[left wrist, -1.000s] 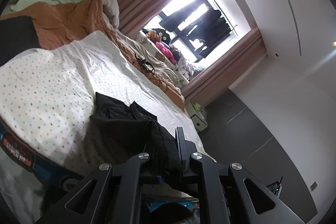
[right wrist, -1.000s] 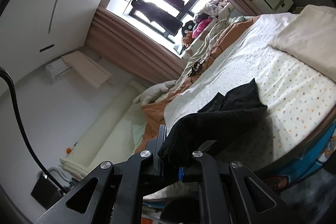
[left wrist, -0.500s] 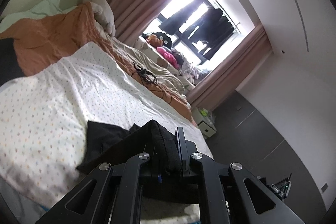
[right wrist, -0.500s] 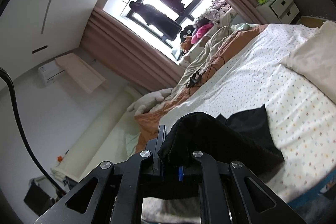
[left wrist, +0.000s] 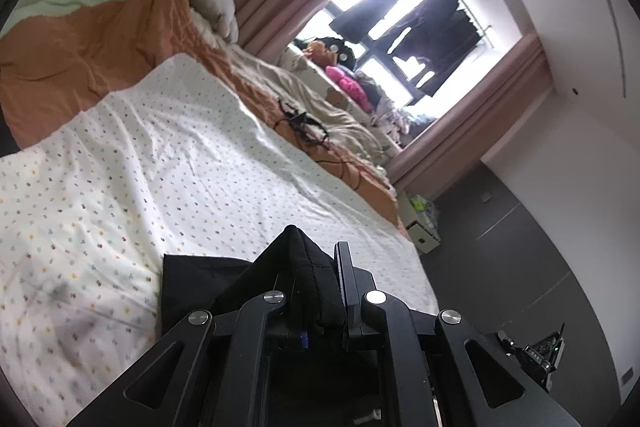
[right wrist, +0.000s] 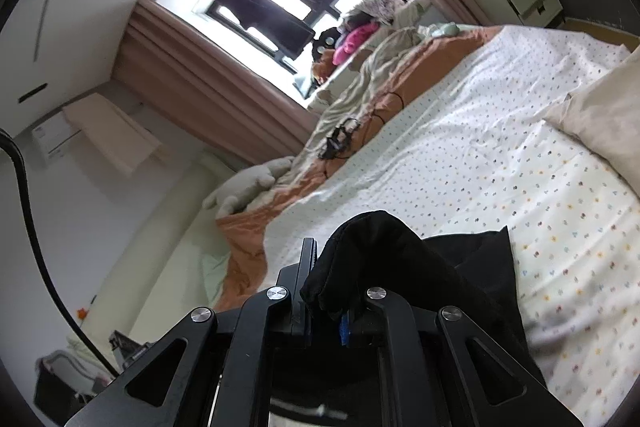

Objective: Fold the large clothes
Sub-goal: 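Lift the hem with both tools and fold it over toward the collar, then lay the folded hem down and open both tools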

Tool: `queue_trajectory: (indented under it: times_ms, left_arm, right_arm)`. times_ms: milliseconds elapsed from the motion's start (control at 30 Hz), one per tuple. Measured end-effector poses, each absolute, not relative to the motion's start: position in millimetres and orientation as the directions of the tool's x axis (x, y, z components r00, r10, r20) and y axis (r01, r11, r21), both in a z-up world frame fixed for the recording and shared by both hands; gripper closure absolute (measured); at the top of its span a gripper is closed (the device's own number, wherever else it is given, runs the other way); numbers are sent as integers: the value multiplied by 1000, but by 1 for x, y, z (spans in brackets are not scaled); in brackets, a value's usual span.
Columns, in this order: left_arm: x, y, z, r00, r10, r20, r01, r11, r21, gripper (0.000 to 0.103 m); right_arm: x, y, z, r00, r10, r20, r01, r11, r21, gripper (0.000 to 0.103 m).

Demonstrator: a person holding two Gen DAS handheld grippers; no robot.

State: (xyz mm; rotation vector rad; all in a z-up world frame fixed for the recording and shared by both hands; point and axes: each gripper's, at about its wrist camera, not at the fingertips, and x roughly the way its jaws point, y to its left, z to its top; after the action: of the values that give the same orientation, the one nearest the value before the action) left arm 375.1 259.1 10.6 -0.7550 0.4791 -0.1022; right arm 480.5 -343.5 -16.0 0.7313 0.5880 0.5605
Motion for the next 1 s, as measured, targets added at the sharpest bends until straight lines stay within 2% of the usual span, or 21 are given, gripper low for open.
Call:
queue_trajectory:
  times_ms: [467,767,800,833,867,900,933,967,1000]
  left_arm:
    - [499,283,-79,784,-262,-563,-232,718,-657,92]
    - [541,289,-131,729,-229,-645,-333,705,-626,91]
    - [545,290,-134,722,-225,-654,-346,701,-623,90]
    - [548,292,-139,715,-230,-660,-362,686,-631,86]
    - [551,294,-144,708,-239,-664,-375,670,-641,84]
    - [554,295,-148,699,-247,-671,-386,660,-644,78]
    - [557,296,-151,690,-253,-678,-393,655,-645,70]
    - [559,295,-152,687,-256,-680,-393,656,-644,66]
    - [560,294,-151,689,-255,-678,-387,662,-642,57]
  right_arm:
    - [600,-317,-91,638,609,-472,-113,680,725,93]
    - [645,-301,-132,595,565,-571,-69,744,664,91]
    - [647,-298,-133,595,555,-581,-71,756,650,88]
    - [650,-296,-135,590,550,-590,-68,763,643,81]
    - [653,-294,-137,583,550,-598,-66,766,639,66]
    - [656,-292,-138,578,544,-609,-64,774,630,56]
    - [657,-291,-138,576,531,-621,-60,785,616,38]
    - [658,-290,-137,582,515,-630,-56,798,600,32]
    - [657,-290,-135,593,500,-632,-57,808,586,32]
